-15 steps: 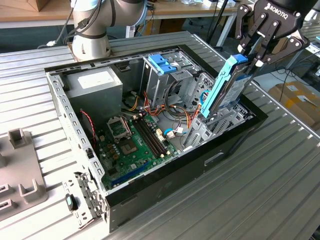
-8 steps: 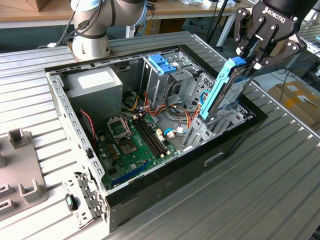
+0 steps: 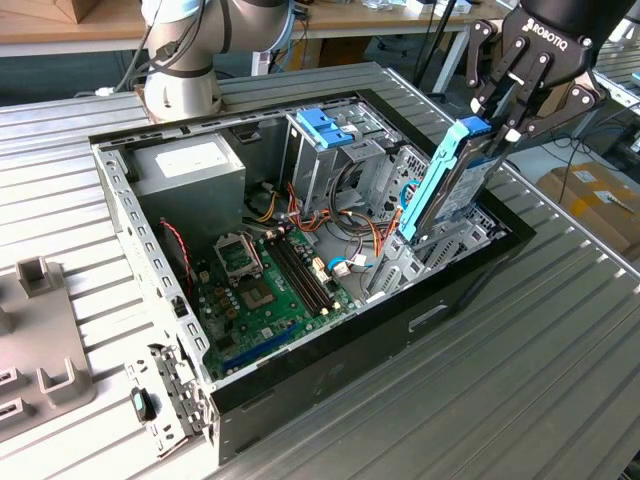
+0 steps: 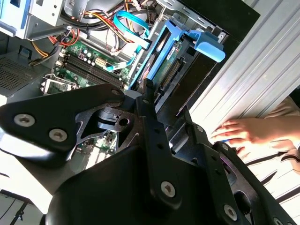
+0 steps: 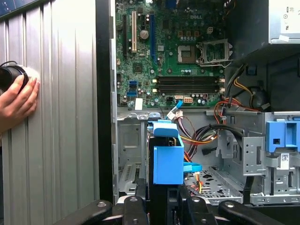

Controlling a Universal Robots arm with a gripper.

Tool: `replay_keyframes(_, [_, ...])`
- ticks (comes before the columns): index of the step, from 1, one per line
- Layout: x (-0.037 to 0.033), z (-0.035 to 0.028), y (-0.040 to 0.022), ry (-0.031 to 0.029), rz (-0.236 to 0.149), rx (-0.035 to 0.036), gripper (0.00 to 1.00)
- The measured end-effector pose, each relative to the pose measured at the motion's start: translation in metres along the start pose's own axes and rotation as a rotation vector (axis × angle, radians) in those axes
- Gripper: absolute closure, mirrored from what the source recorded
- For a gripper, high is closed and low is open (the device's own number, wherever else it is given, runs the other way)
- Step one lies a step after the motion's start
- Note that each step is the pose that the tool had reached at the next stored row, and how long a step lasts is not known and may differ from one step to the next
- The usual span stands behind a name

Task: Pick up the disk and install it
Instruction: 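Insert the disk into the insertion slot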

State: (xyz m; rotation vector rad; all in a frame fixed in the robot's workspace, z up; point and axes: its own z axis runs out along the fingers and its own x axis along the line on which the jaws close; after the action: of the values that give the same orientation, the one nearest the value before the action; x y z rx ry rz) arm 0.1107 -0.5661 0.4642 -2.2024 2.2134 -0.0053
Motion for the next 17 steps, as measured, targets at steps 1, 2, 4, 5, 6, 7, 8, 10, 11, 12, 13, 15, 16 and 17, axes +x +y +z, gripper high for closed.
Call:
replay_keyframes(1, [0.0000,0.0001,0.0000,-0.0002,0.000,0.0000,0.65])
replay_keyframes(2, [0.0000,0.0001,0.0000,-0.0001,0.000,0.0000,0.65])
replay_keyframes(4, [0.0000,0.0005,0.0000,-0.0003,0.000,0.0000,0.65])
replay_keyframes(5, [0.0000,0.0011,0.0000,-0.0003,0.000,0.0000,0.65])
replay_keyframes(6, [0.0000,0.0012,0.0000,-0.0001,0.000,0.0000,0.65])
replay_keyframes(7, [0.0000,0.0012,0.0000,-0.0001,0.000,0.0000,0.65])
replay_keyframes(8, [0.0000,0.0012,0.0000,0.0000,0.000,0.0000,0.65])
replay_keyframes(10, [0.0000,0.0014,0.0000,0.0000,0.000,0.0000,0.65])
replay_keyframes(11, [0.0000,0.0018,0.0000,0.0001,0.000,0.0000,0.65])
replay_keyframes(12, [0.0000,0.0021,0.0000,0.0009,0.000,0.0000,0.65])
replay_keyframes(13, [0.0001,0.0023,0.0000,0.0014,0.000,0.0000,0.65])
replay_keyframes(15, [0.0000,0.0028,0.0001,0.0021,0.000,0.0000,0.65])
replay_keyframes(16, [0.0000,0.0030,0.0001,0.0022,0.000,0.0000,0.65])
replay_keyframes(17, [0.0000,0.0032,0.0001,0.0022,0.000,0.0000,0.65])
